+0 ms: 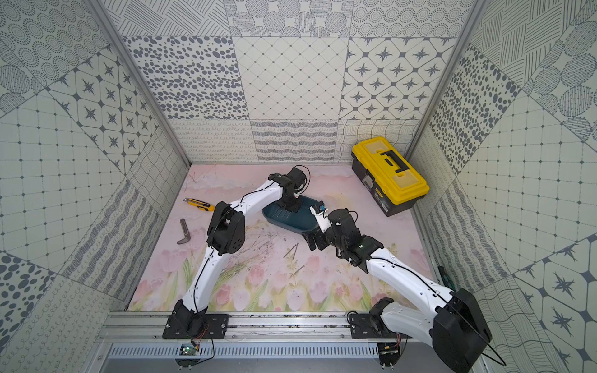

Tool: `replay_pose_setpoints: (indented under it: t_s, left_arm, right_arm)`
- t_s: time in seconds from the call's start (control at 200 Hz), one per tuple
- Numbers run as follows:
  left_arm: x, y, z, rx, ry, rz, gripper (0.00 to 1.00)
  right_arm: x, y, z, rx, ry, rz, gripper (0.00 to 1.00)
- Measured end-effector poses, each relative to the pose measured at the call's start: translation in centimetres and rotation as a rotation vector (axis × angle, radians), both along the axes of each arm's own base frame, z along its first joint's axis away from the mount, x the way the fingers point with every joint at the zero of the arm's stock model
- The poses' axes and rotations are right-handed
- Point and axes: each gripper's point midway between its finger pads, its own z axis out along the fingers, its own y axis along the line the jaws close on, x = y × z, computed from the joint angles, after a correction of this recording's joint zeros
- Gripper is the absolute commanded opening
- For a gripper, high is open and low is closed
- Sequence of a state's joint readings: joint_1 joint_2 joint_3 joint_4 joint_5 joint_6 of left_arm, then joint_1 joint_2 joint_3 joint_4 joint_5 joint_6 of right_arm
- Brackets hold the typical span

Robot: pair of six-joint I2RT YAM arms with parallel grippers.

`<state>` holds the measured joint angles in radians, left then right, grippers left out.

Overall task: Put the nails on the desktop into the storage box
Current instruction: Place the nail in the storage box.

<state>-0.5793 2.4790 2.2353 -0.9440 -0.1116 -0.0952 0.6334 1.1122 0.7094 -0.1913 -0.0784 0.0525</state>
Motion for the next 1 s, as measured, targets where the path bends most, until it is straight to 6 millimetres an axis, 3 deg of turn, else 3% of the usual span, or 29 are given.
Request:
replay_pose_setpoints:
  t_s: [0.465,0.6,1.001]
  left_arm:
    - [0.2,0.0,-1.3,0.009,0.005,0.009,0.00]
    - [0.4,0.1,-1.2,0.011,-0.002,0.011,0.07]
    - [0.8,0.0,-0.8,0.008,-0.023,0.017,0.16]
  right_arm:
    - [-0.1,0.0,-0.3,-0.002,0.006,0.003,0.97]
    - [-0.3,-0.1,-0.5,-0.004,0.012,0.005,0.97]
    - [-0.4,0.0,-0.6,-0.001,0.016,0.012,0.97]
